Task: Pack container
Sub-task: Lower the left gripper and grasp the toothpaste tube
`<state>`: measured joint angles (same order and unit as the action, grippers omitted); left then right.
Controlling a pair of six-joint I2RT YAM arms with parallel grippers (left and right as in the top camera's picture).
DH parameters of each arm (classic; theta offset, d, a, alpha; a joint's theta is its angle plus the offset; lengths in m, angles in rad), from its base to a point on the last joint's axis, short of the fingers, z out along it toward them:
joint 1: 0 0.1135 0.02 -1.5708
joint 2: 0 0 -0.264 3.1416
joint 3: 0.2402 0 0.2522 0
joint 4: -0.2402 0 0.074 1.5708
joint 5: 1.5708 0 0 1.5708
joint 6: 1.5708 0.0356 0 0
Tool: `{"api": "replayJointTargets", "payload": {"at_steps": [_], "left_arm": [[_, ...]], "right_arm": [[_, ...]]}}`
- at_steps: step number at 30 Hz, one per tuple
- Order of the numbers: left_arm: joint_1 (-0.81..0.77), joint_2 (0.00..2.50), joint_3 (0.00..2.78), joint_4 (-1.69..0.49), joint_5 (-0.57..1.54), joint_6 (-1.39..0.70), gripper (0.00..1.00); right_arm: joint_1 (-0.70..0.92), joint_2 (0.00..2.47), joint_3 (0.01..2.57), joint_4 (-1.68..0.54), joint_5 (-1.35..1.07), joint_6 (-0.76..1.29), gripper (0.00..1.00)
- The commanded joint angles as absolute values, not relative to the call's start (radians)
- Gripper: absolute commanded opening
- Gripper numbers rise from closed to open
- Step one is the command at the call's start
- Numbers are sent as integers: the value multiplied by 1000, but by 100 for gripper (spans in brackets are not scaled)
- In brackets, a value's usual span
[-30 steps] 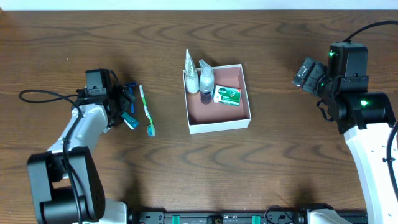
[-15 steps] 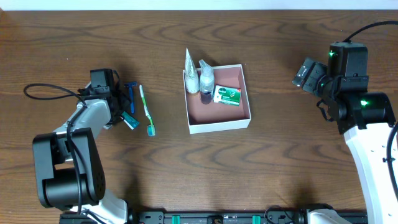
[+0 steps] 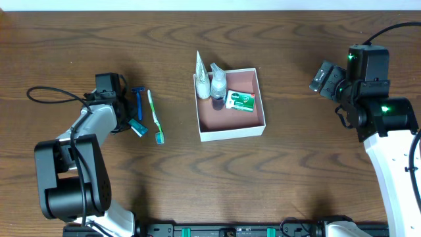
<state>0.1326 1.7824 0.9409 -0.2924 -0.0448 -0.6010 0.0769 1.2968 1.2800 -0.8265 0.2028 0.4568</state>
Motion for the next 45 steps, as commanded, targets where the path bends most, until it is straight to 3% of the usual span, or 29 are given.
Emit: {"api": "replayJointTargets", "payload": {"at_steps": [1, 15, 45], "left_arm": [[135, 1785, 952, -309, 49, -546, 37], [135, 1719, 958, -340, 59, -510, 30], [135, 1850, 958, -297, -19, -505, 31]], "right_arm": [[70, 1296, 1292, -828, 217, 471, 99], [70, 1296, 1292, -828, 217, 471, 99], [70, 1296, 1292, -828, 217, 471, 99]]}}
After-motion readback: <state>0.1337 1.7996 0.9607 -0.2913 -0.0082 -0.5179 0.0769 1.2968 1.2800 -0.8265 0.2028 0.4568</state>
